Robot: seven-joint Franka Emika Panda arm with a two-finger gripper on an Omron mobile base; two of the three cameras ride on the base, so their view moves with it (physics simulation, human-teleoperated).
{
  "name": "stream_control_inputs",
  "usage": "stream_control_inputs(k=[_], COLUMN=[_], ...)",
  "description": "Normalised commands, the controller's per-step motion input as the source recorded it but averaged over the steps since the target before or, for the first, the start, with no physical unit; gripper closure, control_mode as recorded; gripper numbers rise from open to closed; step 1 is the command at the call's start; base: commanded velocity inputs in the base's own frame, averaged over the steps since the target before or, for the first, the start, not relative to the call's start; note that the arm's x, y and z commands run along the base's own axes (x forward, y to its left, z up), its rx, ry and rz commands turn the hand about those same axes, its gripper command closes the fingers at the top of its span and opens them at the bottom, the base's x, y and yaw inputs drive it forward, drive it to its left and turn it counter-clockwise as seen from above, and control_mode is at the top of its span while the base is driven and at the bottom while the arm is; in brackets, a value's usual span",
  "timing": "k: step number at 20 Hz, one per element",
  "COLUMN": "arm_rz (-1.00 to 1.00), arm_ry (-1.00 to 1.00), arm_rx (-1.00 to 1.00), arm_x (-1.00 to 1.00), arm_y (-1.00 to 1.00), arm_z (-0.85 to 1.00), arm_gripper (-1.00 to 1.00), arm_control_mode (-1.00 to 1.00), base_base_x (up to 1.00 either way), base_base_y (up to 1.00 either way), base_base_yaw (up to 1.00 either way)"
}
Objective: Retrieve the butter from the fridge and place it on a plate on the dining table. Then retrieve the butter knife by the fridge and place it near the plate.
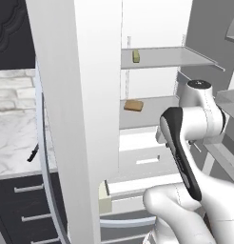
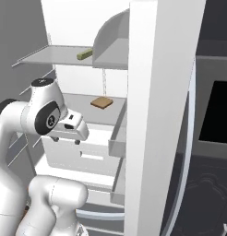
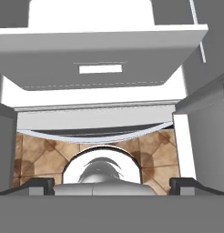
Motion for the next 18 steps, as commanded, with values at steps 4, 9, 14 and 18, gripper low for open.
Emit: stream_control_inputs(k=[4, 9, 14, 18], arm_rz=[0.0, 0.0, 0.0, 0.01], arm_ry=[0.0, 0.0, -0.24, -0.42], arm_rx=[0.0, 0.0, -0.01, 0.0], arm_x=[0.0, 0.03, 0.03, 0.05], arm_y=[0.0, 0.0, 0.21, 0.04], arm_z=[0.0, 0.0, 0.27, 0.58], arm_gripper=[-1.0, -1.0, -1.0, -1.0], arm_control_mode=[1.0, -1.0, -1.0, -1.0], base_base_x=[0.64, 0.12, 0.0, 0.0], base_base_y=[0.25, 0.0, 0.0, 0.0], base_base_yaw=[0.0, 0.0, 0.0, 0.0])
